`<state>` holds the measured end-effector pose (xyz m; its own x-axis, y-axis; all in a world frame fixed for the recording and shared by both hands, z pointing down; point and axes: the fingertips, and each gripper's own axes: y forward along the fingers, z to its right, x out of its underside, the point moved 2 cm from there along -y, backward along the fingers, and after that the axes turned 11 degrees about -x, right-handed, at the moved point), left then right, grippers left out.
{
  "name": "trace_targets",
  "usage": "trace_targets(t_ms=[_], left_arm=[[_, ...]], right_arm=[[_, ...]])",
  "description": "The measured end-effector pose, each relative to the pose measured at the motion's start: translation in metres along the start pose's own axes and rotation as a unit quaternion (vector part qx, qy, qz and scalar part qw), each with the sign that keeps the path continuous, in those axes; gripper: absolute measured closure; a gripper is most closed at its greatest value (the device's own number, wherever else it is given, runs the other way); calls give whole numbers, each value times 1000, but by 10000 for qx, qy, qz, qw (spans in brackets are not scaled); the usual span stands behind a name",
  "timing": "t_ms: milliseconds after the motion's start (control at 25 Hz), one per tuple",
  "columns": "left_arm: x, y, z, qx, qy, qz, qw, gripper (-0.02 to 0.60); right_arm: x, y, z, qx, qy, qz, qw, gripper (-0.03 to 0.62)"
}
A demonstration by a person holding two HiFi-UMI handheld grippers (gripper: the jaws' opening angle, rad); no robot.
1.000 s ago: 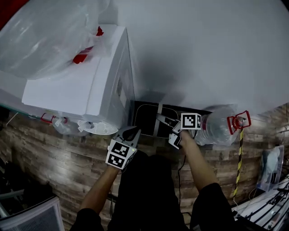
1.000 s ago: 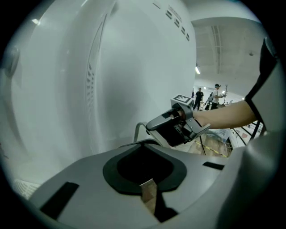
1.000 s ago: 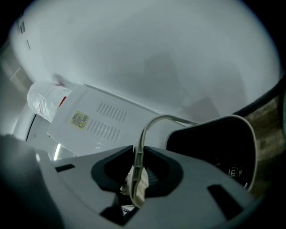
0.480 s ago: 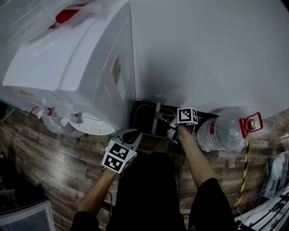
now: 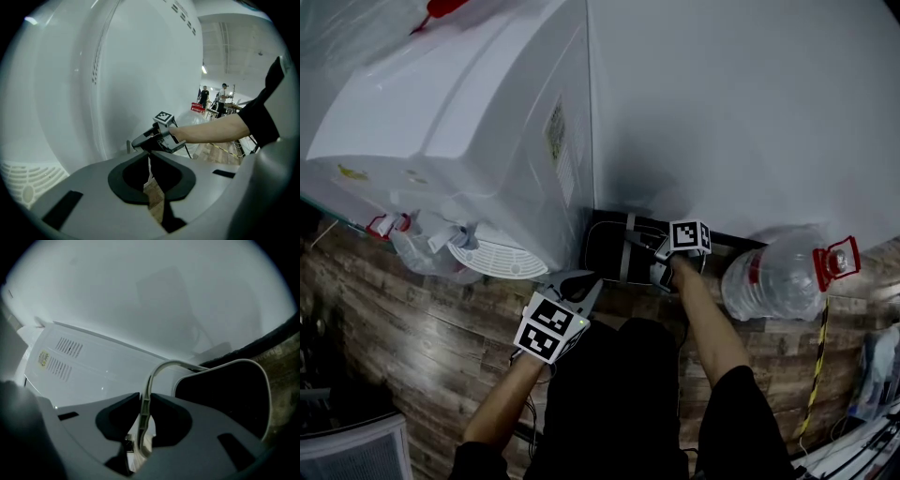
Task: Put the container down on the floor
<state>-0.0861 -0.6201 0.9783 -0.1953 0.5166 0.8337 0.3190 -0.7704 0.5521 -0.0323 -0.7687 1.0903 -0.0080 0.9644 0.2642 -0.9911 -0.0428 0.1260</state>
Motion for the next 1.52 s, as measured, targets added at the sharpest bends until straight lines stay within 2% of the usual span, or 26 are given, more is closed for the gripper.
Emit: trace_targets(t_ms=[360,800,1120,1520], left_arm=[[7,1,-2,36,-83,29,10000,557],[13,0,-4,92,-154,-3,9998,557],[16,-2,-6,85,-109,-2,9999,557],[14,1,-5,110,-103,17,9999,557]], right_arm=[[-9,25,4,161,-24,269,9995,511],[0,73,14,286,37,43,9996,508],[5,95,24,361,196,72,9991,507],[5,101,20,240,-22,-133,9996,440]])
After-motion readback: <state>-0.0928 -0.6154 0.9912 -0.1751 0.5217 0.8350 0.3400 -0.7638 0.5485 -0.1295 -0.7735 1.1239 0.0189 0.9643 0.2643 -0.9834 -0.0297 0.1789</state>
